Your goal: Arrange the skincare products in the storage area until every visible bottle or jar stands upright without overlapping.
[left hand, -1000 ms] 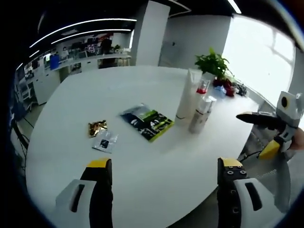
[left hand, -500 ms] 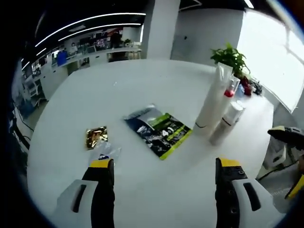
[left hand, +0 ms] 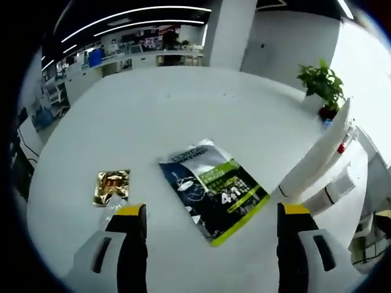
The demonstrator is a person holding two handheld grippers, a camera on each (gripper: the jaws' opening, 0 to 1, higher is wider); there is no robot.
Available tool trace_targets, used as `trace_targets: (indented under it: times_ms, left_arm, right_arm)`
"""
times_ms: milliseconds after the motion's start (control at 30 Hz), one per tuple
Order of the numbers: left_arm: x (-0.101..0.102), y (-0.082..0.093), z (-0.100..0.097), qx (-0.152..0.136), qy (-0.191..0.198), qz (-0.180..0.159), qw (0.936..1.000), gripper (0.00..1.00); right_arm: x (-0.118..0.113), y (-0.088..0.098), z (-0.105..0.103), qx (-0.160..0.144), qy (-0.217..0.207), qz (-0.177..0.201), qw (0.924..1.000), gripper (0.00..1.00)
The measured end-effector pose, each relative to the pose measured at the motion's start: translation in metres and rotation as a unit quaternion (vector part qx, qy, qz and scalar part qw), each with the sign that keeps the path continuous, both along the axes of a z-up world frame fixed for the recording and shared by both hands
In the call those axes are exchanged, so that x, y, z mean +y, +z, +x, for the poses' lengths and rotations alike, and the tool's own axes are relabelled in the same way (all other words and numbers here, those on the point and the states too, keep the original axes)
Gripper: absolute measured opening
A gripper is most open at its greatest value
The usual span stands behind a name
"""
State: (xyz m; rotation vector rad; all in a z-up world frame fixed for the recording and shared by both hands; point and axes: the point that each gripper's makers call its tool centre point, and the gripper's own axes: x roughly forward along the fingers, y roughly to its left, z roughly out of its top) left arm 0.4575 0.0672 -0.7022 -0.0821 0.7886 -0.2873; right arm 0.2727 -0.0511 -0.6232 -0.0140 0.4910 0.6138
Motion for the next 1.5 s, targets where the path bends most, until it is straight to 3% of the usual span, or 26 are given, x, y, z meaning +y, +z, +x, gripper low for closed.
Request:
trace_targets:
  times_ms: [233, 467, 667, 733, 1033, 1400, 1433, 1500]
  left_arm:
    - [-0.014, -0.012, 0.023, 0.008, 0.006, 0.005, 0.9999, 0.84]
    - [-0.022, -0.027, 0.040, 0.026, 0.019, 0.039, 0.9987, 0.92]
    - [-0.027, -0.036, 0.056, 0.037, 0.032, 0.048, 0.9976, 0.95]
    - [-0.024, -0.040, 0.056, 0.050, 0.043, 0.055, 0.9963, 0.95]
    - [-0.018, -0.044, 0.055, 0.059, 0.066, 0.077, 0.9931, 0.90]
    - [-0.016, -0.047, 0.047, 0.071, 0.052, 0.089, 0.9921, 0.91]
    - [-0.014, -0.046, 0.052, 0.058, 0.046, 0.096, 0.9926, 0.91]
    - [-0.015, -0.048, 0.050, 0.060, 0.035, 0.096, 0.9930, 0.92]
  right_arm:
    - [-0.002, -0.002, 0.001, 0.005, -0.006, -0.001, 1.0000, 0.92]
    - [-0.003, -0.004, 0.001, 0.006, -0.009, -0.010, 0.9999, 0.92]
    - [-0.004, -0.005, 0.002, 0.007, -0.013, -0.015, 0.9998, 0.91]
    - [-0.005, -0.005, 0.003, 0.008, -0.017, -0.014, 0.9997, 0.91]
    - [-0.008, -0.006, 0.004, 0.011, -0.024, -0.011, 0.9996, 0.91]
    - [-0.007, -0.005, 0.004, 0.011, -0.025, -0.008, 0.9996, 0.91]
    - [-0.008, -0.005, 0.004, 0.011, -0.025, -0.007, 0.9996, 0.91]
    - [-0.008, -0.005, 0.004, 0.012, -0.027, -0.005, 0.9995, 0.91]
